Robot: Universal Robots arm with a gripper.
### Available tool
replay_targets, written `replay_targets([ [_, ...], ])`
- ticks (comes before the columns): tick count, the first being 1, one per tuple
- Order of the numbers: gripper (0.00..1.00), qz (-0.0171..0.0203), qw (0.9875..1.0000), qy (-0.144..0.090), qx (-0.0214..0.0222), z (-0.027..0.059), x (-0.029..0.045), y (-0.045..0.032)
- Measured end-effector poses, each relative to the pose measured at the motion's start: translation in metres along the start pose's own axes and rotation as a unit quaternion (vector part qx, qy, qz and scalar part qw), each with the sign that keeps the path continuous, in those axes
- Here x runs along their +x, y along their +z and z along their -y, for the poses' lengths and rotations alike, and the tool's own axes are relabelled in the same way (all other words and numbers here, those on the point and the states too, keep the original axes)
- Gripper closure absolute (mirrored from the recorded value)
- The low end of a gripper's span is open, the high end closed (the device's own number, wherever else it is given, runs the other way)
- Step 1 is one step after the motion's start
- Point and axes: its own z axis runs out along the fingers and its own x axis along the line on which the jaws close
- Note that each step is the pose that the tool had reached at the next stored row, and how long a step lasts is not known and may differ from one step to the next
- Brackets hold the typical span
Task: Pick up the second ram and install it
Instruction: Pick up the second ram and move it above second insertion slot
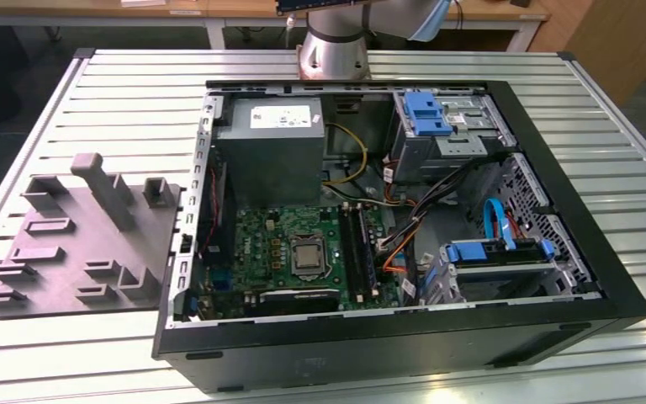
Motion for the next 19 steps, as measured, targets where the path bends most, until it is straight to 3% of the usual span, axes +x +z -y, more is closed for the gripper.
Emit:
replay_targets([
  [19,0.89,-0.0004,1.0000,0.000,0.0000,-0.0006,0.0011,0.0089],
])
